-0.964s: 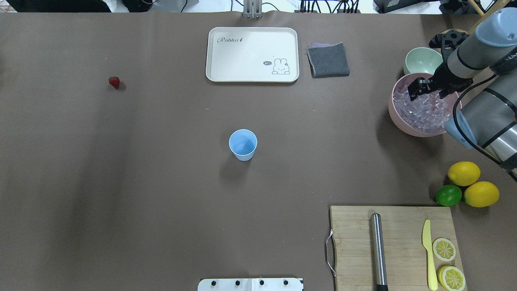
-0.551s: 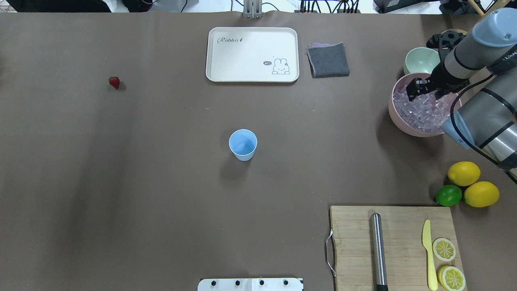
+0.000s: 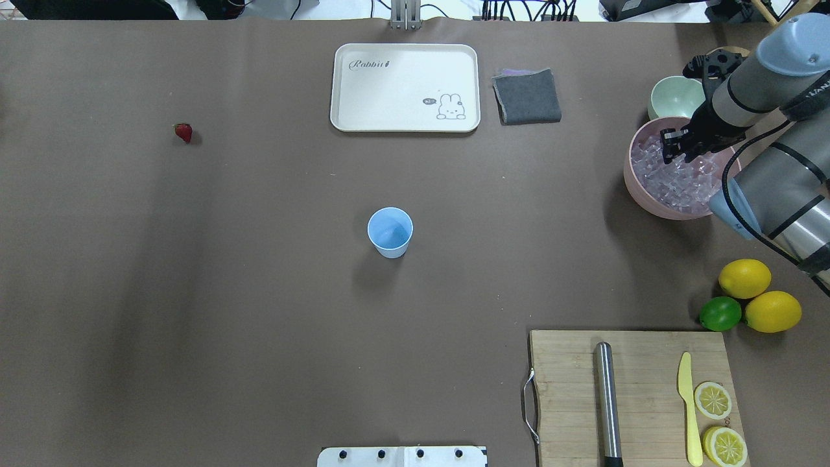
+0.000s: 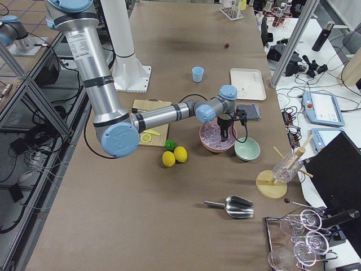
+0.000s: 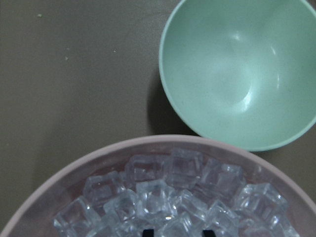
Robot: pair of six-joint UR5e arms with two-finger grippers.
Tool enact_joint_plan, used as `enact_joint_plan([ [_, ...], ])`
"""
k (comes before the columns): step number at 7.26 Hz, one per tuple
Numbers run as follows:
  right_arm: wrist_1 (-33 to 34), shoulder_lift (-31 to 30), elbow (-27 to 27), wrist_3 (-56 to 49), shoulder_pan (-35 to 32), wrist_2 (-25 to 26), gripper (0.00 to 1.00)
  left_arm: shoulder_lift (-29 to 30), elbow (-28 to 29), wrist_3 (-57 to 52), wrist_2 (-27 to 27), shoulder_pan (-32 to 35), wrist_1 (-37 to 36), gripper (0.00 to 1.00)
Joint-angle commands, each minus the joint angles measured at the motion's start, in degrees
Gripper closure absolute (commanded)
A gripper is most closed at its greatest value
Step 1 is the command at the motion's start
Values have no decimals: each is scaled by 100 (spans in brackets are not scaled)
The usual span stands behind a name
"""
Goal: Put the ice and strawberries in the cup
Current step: 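Lower the right gripper into the ice and grasp an ice cube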
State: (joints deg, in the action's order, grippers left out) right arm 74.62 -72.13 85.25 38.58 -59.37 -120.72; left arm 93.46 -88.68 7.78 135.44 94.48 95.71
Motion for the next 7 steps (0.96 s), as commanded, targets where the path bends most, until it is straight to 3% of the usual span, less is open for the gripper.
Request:
enact_joint_plan([
  [1, 0, 6, 53, 9, -4, -5, 81, -12, 9, -5, 0, 0, 0, 3],
  [4, 87, -2, 385, 27, -162, -144, 81, -12, 0, -5, 0, -18, 0, 3],
  [7, 1306, 15, 1316, 27, -382, -391, 80, 14, 26, -5, 0, -18, -9, 3],
])
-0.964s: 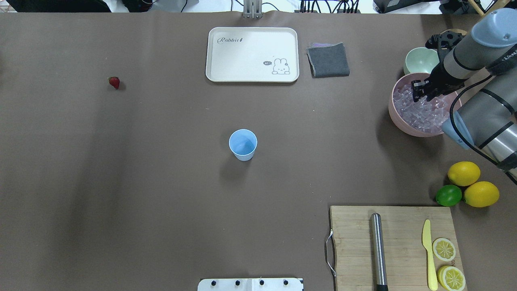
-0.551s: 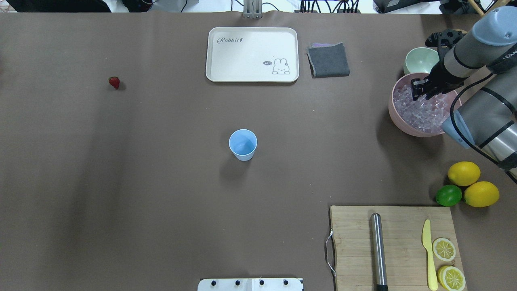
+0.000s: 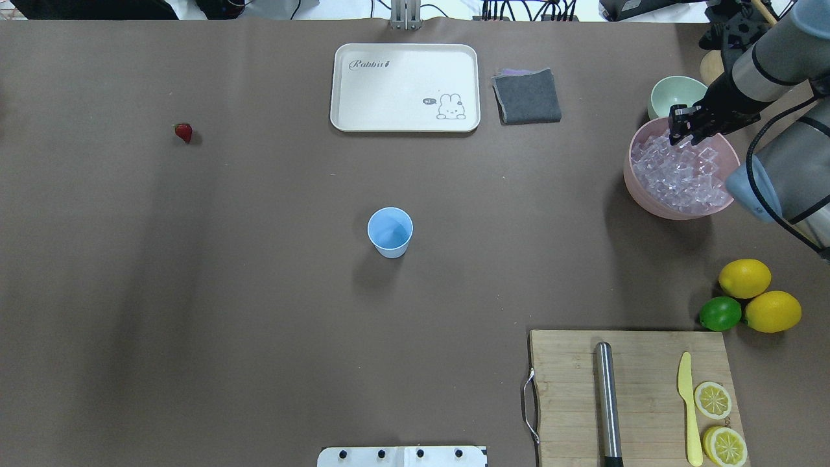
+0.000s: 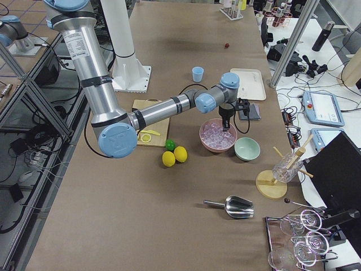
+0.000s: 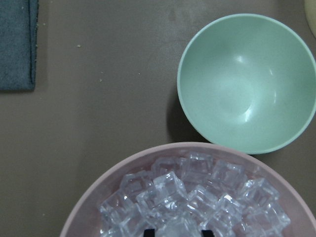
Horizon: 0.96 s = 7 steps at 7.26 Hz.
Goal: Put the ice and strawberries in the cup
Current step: 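Carry the ice cube with the right gripper to the light-blue cup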
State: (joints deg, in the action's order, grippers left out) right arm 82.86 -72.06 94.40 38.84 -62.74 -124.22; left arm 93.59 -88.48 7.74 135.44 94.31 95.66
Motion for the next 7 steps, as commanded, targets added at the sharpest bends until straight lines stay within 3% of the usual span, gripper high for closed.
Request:
enact_joint_plan([
  [1, 598, 25, 526, 9, -28, -33, 80, -7, -3, 0, 0, -1, -3, 3],
  [5, 617, 691, 650, 1649, 804, 55, 79, 1, 15, 8, -9, -1, -3, 3],
  [7, 930, 1375, 650, 2642, 1341, 318, 78, 11, 15, 17, -9, -1, -3, 3],
])
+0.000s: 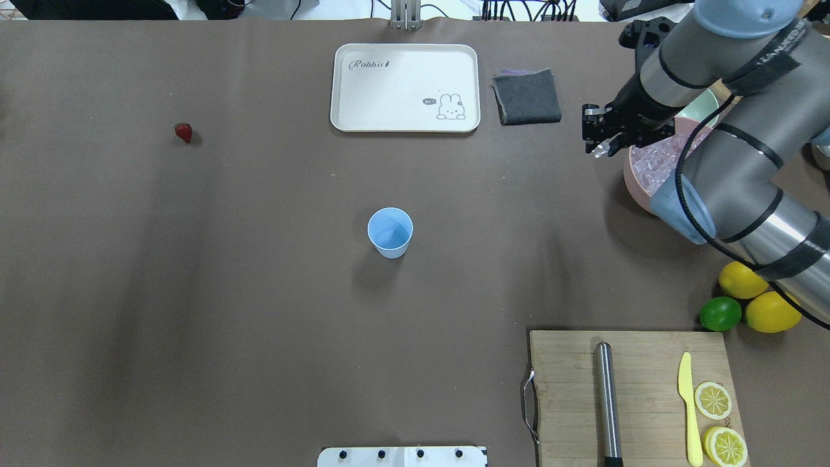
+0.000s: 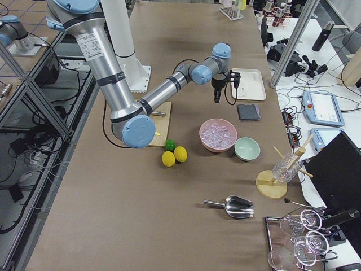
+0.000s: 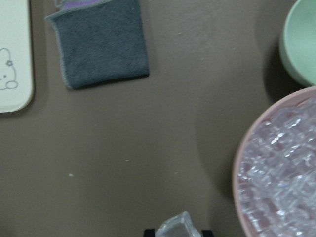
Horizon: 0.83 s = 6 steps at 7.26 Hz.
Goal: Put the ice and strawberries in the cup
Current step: 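Carry the ice cube with the right gripper to the light-blue cup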
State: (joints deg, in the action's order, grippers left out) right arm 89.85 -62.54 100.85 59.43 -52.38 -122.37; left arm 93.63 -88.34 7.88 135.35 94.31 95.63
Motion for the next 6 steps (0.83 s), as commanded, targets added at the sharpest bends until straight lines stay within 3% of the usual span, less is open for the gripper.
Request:
enact_joint_plan([
  [1, 452, 723, 14, 857, 473, 230, 78, 6, 1, -5, 0, 0, 0, 3],
  [4, 568, 1347, -65, 1813, 1123, 521, 76, -38, 10, 3, -26, 9, 0, 3],
  [6, 569, 1420, -91, 2114, 1510, 845, 76, -38, 19, 21, -26, 9, 0, 3],
])
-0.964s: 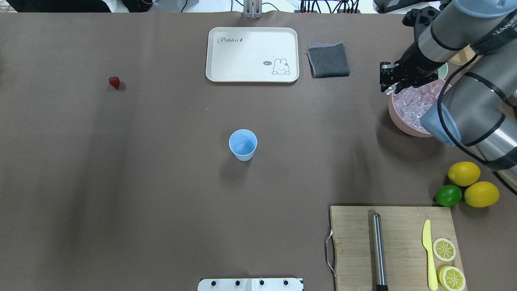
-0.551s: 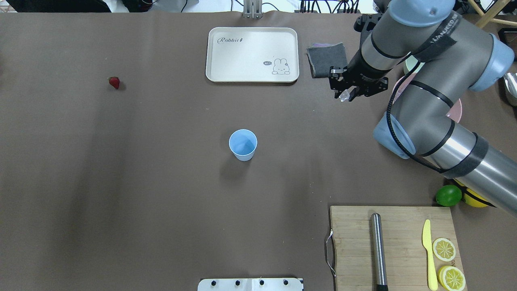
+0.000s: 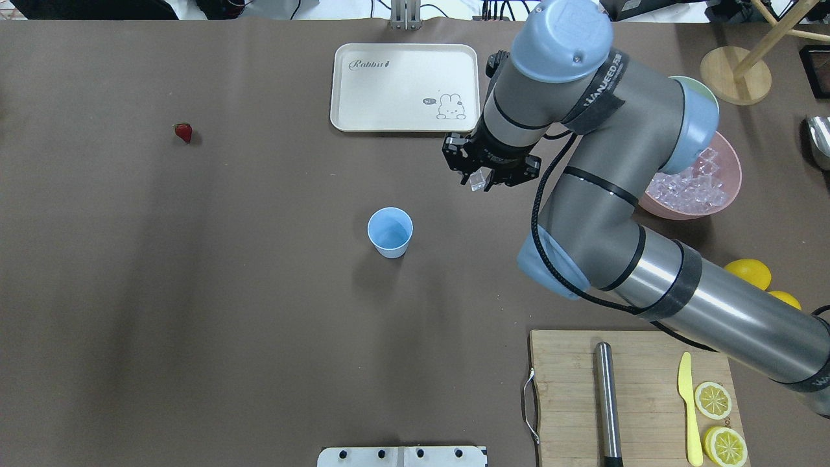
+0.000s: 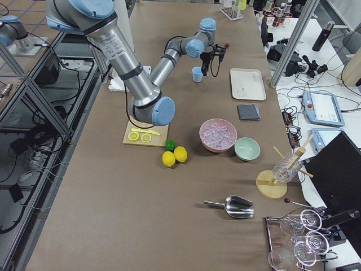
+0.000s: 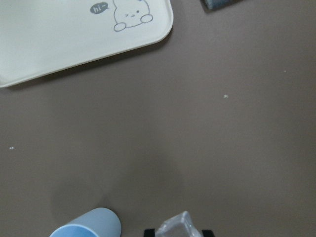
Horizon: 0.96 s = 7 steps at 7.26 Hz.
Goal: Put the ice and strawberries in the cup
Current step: 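Carry the ice cube with the right gripper to the light-blue cup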
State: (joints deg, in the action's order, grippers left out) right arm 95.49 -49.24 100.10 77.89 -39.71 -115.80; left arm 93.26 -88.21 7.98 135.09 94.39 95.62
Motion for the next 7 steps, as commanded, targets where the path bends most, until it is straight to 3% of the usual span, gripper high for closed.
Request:
enact_joint_plan([
  [1, 13, 316, -191, 479, 384, 251, 76, 8, 41, -7, 0, 1, 0, 3],
  [3, -30, 861, -911, 736, 595, 567, 76, 43, 94, 1, 0, 1, 9, 3],
  [7, -57, 1321, -1423, 991, 798, 691, 76, 69, 76, 10, 8, 1, 9, 3],
])
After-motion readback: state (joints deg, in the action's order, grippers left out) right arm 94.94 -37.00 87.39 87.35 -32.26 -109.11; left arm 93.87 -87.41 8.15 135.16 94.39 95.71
